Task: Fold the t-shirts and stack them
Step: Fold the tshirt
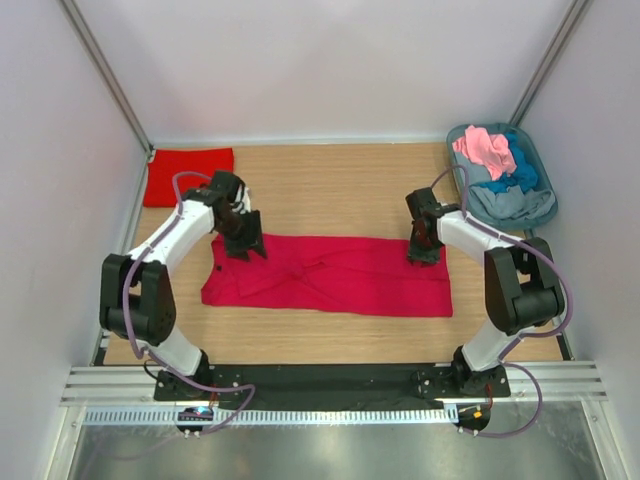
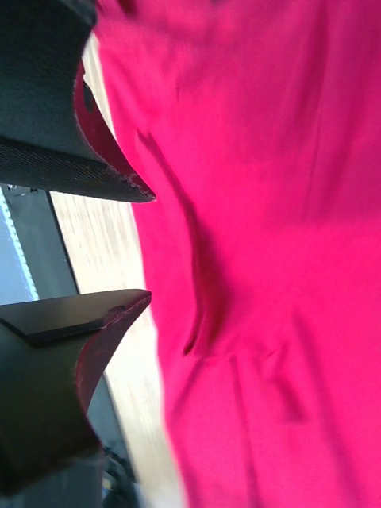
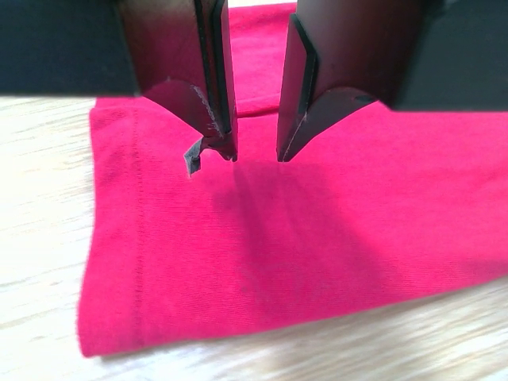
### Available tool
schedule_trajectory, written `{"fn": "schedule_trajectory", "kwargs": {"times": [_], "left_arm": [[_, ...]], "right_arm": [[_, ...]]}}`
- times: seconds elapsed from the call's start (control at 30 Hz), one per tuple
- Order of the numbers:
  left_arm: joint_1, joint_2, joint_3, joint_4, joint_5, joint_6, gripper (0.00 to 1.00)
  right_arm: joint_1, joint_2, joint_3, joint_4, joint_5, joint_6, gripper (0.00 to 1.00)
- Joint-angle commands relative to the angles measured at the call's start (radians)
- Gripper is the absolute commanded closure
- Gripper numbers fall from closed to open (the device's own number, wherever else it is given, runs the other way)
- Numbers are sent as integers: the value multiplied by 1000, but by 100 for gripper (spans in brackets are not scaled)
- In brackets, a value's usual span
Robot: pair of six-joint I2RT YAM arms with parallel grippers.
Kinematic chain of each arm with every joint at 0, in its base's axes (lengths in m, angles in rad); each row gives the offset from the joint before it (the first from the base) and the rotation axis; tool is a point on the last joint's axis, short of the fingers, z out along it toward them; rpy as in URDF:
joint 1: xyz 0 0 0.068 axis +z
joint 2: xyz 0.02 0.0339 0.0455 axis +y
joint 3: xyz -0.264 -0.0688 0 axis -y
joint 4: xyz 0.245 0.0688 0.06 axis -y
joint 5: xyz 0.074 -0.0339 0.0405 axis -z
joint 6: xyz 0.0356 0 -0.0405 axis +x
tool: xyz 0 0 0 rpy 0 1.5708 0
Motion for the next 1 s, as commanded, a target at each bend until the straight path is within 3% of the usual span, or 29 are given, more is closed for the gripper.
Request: {"fn": "schedule_trajectory", "kwargs": {"times": [0.0,0.13,0.47,0.7,0.97], "left_arm": [[-105,-18,-60,123,163,42,50],[-222,1,-35,146,76,105,48],[-242,113,54,161,-2,147,46],[-264,177,54,132,47,74,55],[-296,32,-49,8,10,1,66]], "right_arm": [[-21,-27,-4,24,-21,7,67],[-22,-7,6,33,-39,4,67],[-39,-10,-38,68,-70,-4,67],[-53,-1,-24,77,-91,-12,67],[-79,33,-10,96,-116,-7,67]]}}
